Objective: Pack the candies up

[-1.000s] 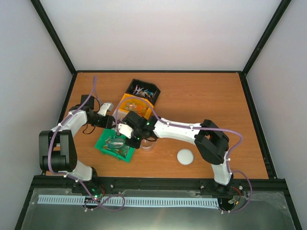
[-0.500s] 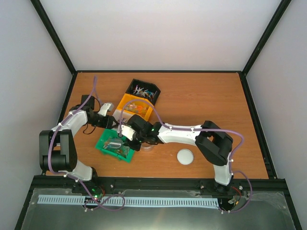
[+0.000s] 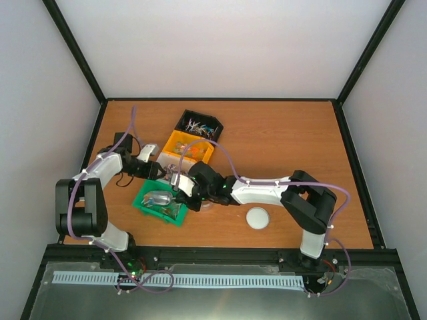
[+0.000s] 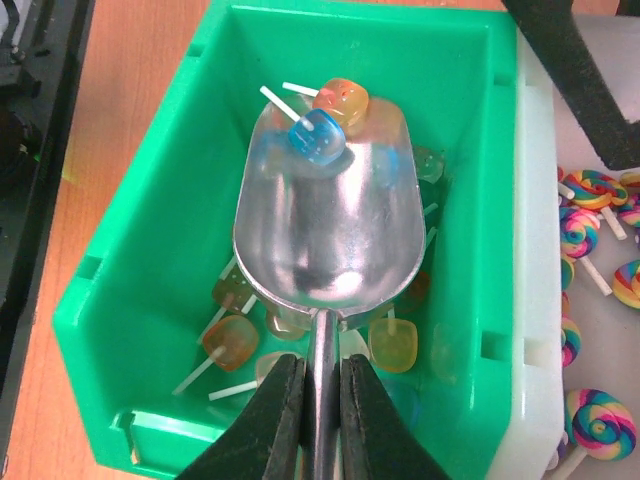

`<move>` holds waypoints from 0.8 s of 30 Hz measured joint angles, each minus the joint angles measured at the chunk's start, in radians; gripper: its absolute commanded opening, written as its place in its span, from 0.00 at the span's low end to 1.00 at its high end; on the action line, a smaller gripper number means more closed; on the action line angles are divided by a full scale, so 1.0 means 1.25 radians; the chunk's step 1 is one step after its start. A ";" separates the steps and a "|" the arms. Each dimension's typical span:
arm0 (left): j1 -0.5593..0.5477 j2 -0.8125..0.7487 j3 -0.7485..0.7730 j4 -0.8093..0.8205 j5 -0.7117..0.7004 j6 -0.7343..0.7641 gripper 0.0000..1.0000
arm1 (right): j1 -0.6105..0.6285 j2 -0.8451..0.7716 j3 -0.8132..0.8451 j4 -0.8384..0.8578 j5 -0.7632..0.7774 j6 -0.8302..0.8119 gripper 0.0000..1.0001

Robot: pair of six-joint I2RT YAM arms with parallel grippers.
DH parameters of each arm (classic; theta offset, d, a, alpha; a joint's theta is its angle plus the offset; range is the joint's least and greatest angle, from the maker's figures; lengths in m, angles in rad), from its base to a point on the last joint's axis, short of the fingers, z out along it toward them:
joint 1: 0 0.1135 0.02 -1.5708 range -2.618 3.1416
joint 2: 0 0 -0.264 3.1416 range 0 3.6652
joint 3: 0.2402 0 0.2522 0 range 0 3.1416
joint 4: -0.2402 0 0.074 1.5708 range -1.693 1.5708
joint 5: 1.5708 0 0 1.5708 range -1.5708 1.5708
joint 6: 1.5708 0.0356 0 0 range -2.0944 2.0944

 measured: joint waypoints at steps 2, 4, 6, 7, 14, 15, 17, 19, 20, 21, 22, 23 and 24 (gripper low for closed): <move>0.000 0.000 0.000 -0.001 0.001 0.000 0.58 | -0.003 -0.012 -0.012 0.010 -0.005 0.001 0.03; -0.001 0.002 0.002 -0.003 0.001 -0.002 0.59 | -0.007 -0.024 -0.024 0.019 -0.014 0.001 0.03; -0.002 0.005 0.002 -0.004 0.001 -0.003 0.60 | -0.013 -0.036 -0.034 0.028 -0.027 0.001 0.03; -0.002 0.005 0.002 -0.004 0.001 -0.004 0.60 | -0.017 -0.042 -0.039 0.033 -0.035 0.001 0.03; -0.003 0.005 0.005 -0.008 0.005 -0.005 0.63 | -0.055 -0.062 -0.080 0.078 -0.100 -0.004 0.03; -0.003 0.005 0.005 -0.009 0.006 -0.005 0.63 | -0.060 -0.063 -0.084 0.080 -0.109 -0.009 0.03; -0.003 0.005 0.005 -0.009 0.006 -0.005 0.63 | -0.069 -0.068 -0.097 0.087 -0.124 -0.019 0.03; -0.003 0.006 0.005 -0.009 0.007 -0.006 0.64 | -0.078 -0.078 -0.117 0.095 -0.140 -0.035 0.03; -0.003 0.006 0.005 -0.009 0.007 -0.006 0.64 | -0.082 -0.085 -0.129 0.101 -0.152 -0.045 0.03; -0.003 0.006 0.005 -0.009 0.008 -0.006 0.64 | -0.085 -0.089 -0.139 0.106 -0.161 -0.051 0.03; -0.003 0.006 0.005 -0.009 0.009 -0.006 0.64 | -0.089 -0.095 -0.151 0.116 -0.174 -0.057 0.03; -0.003 0.006 0.005 -0.009 0.009 -0.006 0.64 | -0.095 -0.102 -0.168 0.129 -0.192 -0.065 0.03; -0.003 0.006 0.005 -0.009 0.009 -0.006 0.64 | -0.103 -0.107 -0.181 0.140 -0.210 -0.071 0.03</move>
